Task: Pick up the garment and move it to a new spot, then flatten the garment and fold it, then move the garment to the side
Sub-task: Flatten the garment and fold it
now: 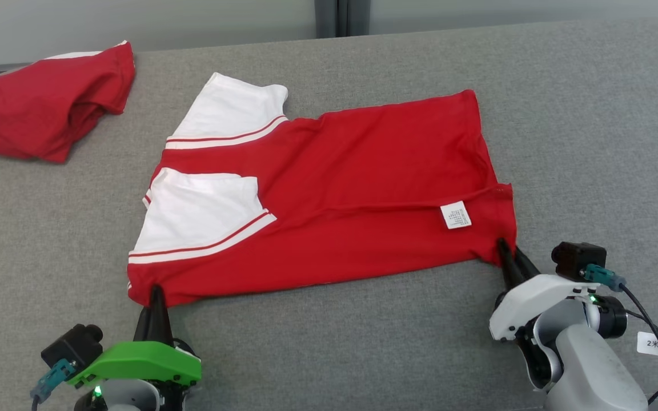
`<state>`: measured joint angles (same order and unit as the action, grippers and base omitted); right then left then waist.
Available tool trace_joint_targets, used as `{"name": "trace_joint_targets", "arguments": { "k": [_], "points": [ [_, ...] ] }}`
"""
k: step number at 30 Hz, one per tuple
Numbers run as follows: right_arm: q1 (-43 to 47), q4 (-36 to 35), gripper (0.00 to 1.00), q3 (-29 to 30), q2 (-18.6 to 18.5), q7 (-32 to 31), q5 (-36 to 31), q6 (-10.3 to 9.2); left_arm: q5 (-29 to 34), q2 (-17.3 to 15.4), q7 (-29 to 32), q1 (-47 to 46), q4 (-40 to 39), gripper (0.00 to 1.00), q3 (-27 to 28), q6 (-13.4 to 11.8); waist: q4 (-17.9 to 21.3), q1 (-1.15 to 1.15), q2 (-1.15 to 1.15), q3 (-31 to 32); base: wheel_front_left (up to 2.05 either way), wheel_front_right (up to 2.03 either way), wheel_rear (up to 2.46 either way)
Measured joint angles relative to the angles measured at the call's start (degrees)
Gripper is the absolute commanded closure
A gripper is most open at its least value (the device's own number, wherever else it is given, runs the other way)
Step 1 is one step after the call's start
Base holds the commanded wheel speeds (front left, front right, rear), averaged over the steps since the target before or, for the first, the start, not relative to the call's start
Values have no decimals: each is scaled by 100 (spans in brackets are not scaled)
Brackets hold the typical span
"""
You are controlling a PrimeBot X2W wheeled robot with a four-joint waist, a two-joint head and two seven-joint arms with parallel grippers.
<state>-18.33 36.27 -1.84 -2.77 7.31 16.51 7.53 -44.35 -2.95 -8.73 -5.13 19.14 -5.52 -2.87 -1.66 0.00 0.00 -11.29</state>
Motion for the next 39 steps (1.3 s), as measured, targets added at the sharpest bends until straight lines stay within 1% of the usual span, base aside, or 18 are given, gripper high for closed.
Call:
{"name": "trace_joint_targets", "arguments": {
  "k": [4, 7, 9, 13, 18, 19, 20, 21, 22, 23, 26, 31, 36, 39],
  "points": [
    [-20, -107, 100, 263, 4, 146, -155, 0, -2, 0, -69, 38, -183, 100, -15, 75, 3, 0, 0, 57, 0, 0, 0],
    [92, -424, 100, 476, -2, 163, -272, 1, -47, -1, -66, 181, -401, 100, -56, 134, 2, 0, 0, 88, 0, 0, 0],
    [341, -695, 100, 590, -12, 114, -332, 2, -96, 0, -16, 351, -531, 100, -112, 144, 0, 0, 0, 101, 0, 0, 0],
    [892, -1224, 100, 690, -8, -63, -353, 2, -205, 4, 59, 750, -605, 100, -162, 115, 18, 0, 0, 96, 0, 0, 0],
    [1338, -1594, 100, 691, 3, -245, -216, 2, -323, 10, 60, 1015, -478, 100, -187, 15, 74, 0, 0, 71, 0, 0, 0],
    [1375, -1624, 100, 680, 3, -272, -196, 2, -350, 12, 54, 1024, -435, 95, -188, -1, 87, 0, 0, 65, 0, 0, 0],
    [1403, -1649, 95, 666, 3, -290, -193, 2, -350, 13, 26, 1032, -399, 64, -190, -13, 99, 0, 0, 61, 0, 0, 0],
    [1423, -1664, 64, 654, 4, -297, -181, 2, -350, 14, -3, 1040, -382, 8, -191, -16, 108, 0, 0, 59, 0, 0, 0],
    [1440, -1682, 19, 652, 7, -308, -145, 2, -352, 14, -47, 1046, -372, 0, -181, -18, 120, 0, 0, 57, 0, 0, 0],
    [1455, -1702, 0, 655, 7, -314, -140, 2, -355, 16, -87, 1054, -385, 0, -156, -27, 130, 0, 0, 55, 0, 0, 0],
    [1480, -1796, 0, 757, -8, -311, -142, 0, -358, -58, -205, 1109, -478, 0, -14, -78, 145, 0, 0, 42, 0, 0, 0],
    [1485, -2113, 0, 864, -3, -311, -232, 0, -111, -479, -276, 945, -831, 0, 118, -170, 177, 0, 0, -8, 0, 0, 0],
    [1305, -2450, 0, 843, -4, -422, -354, 0, 511, -1111, 232, -62, -1244, 0, -207, -222, 221, 0, 0, -137, 0, 0, 0],
    [1082, -2596, 0, 743, -5, -482, -425, 0, 826, -1426, 681, -870, -1288, 0, -468, -158, 248, 0, 0, -271, 0, 0, 0]
  ]
}}
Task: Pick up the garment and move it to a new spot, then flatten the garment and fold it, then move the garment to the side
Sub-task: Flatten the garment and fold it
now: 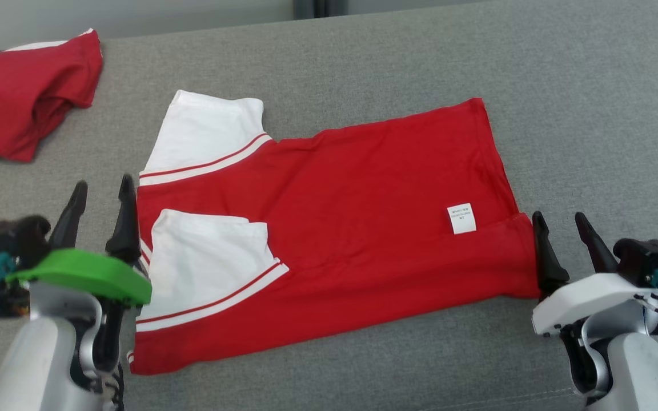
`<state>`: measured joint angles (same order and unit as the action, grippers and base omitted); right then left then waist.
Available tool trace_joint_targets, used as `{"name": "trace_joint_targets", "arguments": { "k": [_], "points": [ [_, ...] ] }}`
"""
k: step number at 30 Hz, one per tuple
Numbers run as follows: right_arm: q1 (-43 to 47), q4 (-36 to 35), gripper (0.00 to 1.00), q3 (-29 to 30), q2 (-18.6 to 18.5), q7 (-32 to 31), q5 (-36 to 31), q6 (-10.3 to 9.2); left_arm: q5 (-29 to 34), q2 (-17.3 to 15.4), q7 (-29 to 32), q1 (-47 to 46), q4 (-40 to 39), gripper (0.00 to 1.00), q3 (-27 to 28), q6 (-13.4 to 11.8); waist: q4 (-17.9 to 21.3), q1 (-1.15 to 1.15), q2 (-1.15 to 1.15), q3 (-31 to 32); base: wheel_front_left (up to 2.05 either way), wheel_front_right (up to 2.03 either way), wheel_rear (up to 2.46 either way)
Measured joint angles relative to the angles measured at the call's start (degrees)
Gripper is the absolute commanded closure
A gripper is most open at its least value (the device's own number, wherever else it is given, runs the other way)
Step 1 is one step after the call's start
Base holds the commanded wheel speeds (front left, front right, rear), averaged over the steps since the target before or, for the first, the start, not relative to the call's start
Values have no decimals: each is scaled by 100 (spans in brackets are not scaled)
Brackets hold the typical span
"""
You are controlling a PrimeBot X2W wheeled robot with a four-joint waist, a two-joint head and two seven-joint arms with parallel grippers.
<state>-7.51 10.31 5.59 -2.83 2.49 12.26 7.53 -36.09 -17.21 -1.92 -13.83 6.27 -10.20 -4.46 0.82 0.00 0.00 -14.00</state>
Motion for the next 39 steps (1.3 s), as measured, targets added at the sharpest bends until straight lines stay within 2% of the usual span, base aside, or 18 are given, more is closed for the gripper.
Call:
{"name": "trace_joint_targets", "arguments": {
  "k": [4, 8, 12, 17, 21, 27, 28, 29, 30, 31, 35, 39],
  "points": [
    [-437, -179, 0, -263, 0, -64, -25, 0, 487, -330, 697, -1351, 421, 0, -501, 243, 69, 0, 0, -331, 0, 0, 0],
    [-727, -260, 0, -434, 1, -62, -25, 0, 689, -349, 1040, -2077, 1043, 0, -756, 347, 143, 0, 0, -655, 0, 0, 0],
    [-937, -328, 0, -528, 0, -38, -46, 0, 817, -299, 1280, -2825, 1708, 0, -859, 334, 230, 0, 0, -1034, 0, 0, 0],
    [-1079, -431, 0, -588, 1, 13, -96, 0, 869, -155, 1547, -3503, 2418, 0, -888, 162, 346, 0, 0, -1483, 0, 0, 0],
    [-1138, -571, 0, -602, 0, 47, -179, 0, 880, -77, 1600, -3774, 2858, 0, -866, -18, 435, 0, 0, -1755, 0, 0, 0],
    [-1168, -905, 0, -657, -3, 79, -208, 0, 884, 7, 1557, -3974, 3205, 0, -893, -24, 547, 0, 0, -1865, 0, 0, 0],
    [-1170, -949, 0, -675, -1, 76, -214, 0, 884, 18, 1545, -3985, 3255, 8, -901, -16, 548, 0, 0, -1852, 0, 0, 0],
    [-1177, -985, 0, -699, 0, 56, -232, 0, 881, 31, 1534, -3997, 3299, 56, -911, -7, 543, 0, 0, -1831, 0, 0, 0],
    [-1194, -1012, 0, -714, 1, 25, -242, 0, 865, 54, 1496, -3997, 3338, 68, -925, 2, 536, 0, 0, -1805, 0, 0, 0],
    [-1219, -1028, 0, -725, 0, -1, -255, 0, 850, 76, 1484, -3997, 3371, 100, -938, 33, 528, 0, 0, -1784, 0, 0, 0],
    [-1524, -959, 0, -761, -181, -229, -355, 0, 822, 183, 1316, -3996, 3437, 100, -995, 137, 456, 0, 0, -1691, 0, 0, 0],
    [-2065, -579, 0, -825, -504, -586, -459, 0, 751, 229, 1143, -4001, 3397, 100, -987, 225, 334, 0, 0, -1606, 0, 0, 0]
  ]
}}
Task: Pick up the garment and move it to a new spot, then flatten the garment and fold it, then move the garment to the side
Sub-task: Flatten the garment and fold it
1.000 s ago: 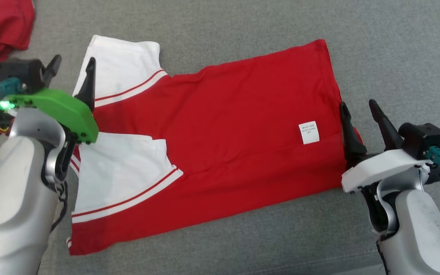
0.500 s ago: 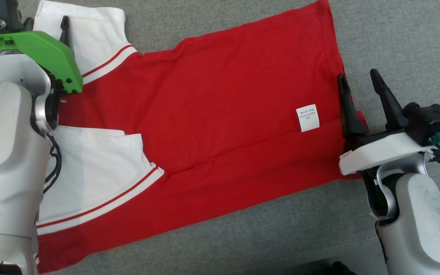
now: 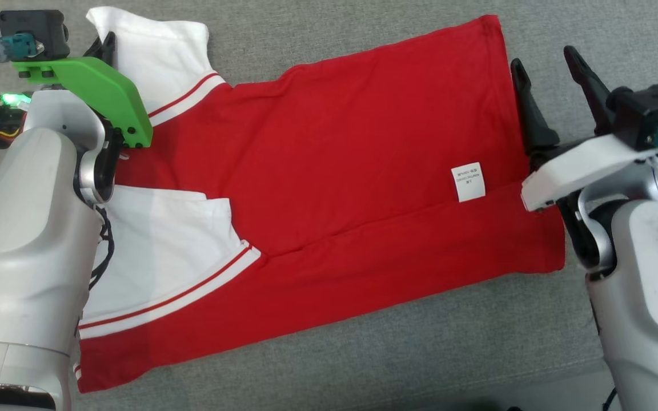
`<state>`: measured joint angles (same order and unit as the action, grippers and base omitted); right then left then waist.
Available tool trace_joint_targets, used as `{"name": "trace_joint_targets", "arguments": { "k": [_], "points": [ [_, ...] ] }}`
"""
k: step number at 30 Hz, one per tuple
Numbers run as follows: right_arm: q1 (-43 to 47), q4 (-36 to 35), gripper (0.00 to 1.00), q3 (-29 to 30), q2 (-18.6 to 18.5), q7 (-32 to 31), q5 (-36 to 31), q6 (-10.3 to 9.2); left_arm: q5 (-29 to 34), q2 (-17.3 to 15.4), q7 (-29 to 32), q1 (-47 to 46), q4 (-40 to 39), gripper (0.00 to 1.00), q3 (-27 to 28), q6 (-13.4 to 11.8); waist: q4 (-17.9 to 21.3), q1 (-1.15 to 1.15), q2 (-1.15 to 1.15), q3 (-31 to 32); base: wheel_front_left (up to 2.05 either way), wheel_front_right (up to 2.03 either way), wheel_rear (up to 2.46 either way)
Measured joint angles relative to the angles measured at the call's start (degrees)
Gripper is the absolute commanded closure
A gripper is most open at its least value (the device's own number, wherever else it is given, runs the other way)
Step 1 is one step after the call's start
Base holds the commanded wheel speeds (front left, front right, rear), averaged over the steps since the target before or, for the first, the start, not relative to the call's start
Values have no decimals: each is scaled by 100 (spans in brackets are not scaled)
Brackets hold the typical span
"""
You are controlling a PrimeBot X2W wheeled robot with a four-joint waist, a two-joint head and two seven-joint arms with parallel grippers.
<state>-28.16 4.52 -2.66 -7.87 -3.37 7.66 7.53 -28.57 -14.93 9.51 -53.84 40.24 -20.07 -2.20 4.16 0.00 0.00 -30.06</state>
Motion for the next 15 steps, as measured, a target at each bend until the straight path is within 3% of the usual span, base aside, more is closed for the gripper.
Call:
{"name": "trace_joint_targets", "arguments": {
  "k": [5, 15],
  "points": [
    [-785, 839, 0, -168, -397, -472, -38, 0, -27, 103, -64, -34, -255, 100, -65, 131, -216, 0, 0, 88, 0, 0, 0],
    [-1738, 2449, 0, -742, -827, -1349, 245, 0, -188, 198, -135, 141, -945, 100, -141, 244, -667, 0, 0, 182, 0, 0, 0]
  ]
}}
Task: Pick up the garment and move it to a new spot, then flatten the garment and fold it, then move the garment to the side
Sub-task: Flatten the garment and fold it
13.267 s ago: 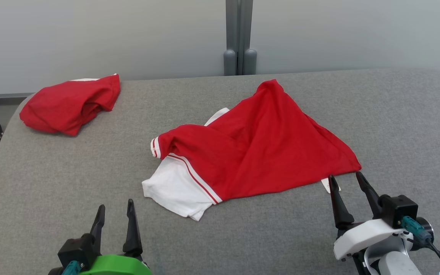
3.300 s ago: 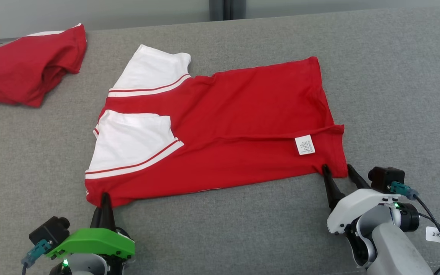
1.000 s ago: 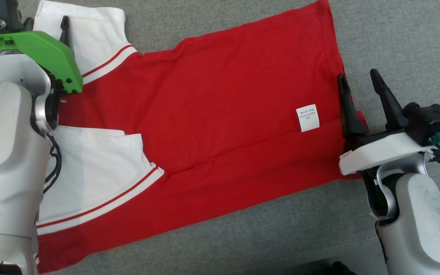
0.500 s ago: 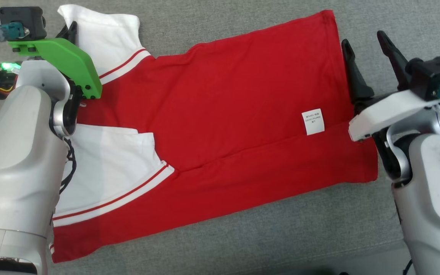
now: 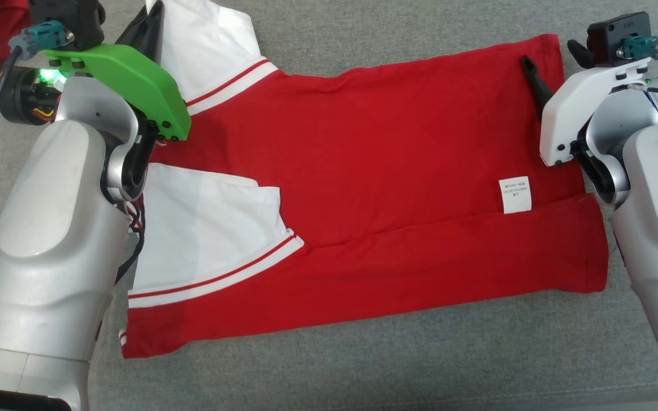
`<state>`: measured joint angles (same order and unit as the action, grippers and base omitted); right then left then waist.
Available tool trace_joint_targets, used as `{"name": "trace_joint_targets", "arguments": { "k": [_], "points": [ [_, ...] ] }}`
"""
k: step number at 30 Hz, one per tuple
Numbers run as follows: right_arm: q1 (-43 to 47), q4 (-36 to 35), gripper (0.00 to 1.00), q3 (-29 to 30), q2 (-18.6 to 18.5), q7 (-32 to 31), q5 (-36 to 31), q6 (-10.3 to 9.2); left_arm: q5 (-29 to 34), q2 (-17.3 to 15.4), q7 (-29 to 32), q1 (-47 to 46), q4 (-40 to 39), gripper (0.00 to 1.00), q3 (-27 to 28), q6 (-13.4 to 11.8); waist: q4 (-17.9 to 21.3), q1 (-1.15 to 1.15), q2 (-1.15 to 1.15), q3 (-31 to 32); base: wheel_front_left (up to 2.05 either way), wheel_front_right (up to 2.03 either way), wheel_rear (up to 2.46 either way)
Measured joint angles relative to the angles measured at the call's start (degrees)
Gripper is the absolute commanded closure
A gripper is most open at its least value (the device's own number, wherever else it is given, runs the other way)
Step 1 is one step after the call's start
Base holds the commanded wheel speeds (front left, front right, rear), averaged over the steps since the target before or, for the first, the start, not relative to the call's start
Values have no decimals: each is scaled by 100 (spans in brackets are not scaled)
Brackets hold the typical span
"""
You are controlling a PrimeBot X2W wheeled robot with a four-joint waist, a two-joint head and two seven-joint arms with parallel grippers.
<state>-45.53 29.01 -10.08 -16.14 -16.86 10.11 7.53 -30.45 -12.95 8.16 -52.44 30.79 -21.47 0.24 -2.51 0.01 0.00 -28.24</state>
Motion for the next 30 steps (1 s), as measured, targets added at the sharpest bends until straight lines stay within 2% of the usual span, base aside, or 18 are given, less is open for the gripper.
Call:
{"name": "trace_joint_targets", "arguments": {
  "k": [2, 3, 5, 7, 8, 20, 26, 30],
  "points": [
    [-122, 220, 0, -76, -65, -65, 98, 0, -37, 2, 1, 49, -108, 100, 0, -1, -57, 0, 0, 4, 0, 0, 0],
    [-199, 328, 8, -97, -89, -79, 143, 0, -46, 5, 2, 69, -163, 100, 0, -3, -81, 0, 0, 4, 0, 0, 0],
    [-315, 482, 46, -151, -122, -68, 183, 0, -77, 8, 1, 115, -266, 100, 2, -9, -114, 0, 0, 4, 0, 0, 0],
    [-410, 645, 74, -193, -129, -18, 241, 0, -92, 5, -5, 162, -334, 100, 7, -24, -132, 0, 0, 12, 0, 0, 0],
    [-439, 703, 100, -209, -131, 7, 250, 0, -105, 5, -16, 181, -368, 100, 10, -25, -135, 0, 0, 19, 0, 0, 0],
    [-488, 1099, 100, -393, 5, 1249, 286, 0, -249, -141, -194, 558, -589, 100, 114, -2, -62, 0, 0, 454, 0, 0, 0],
    [244, 903, 100, -573, 38, 1758, 467, 0, -442, -310, -336, 1360, -1018, 100, 169, 56, -18, 0, 0, 877, 0, 0, 0],
    [908, 660, 100, -457, 56, 2038, 613, 0, -590, -391, -470, 2154, -1506, 100, 275, -22, -2, 0, 0, 1181, 0, 0, 0]
  ]
}}
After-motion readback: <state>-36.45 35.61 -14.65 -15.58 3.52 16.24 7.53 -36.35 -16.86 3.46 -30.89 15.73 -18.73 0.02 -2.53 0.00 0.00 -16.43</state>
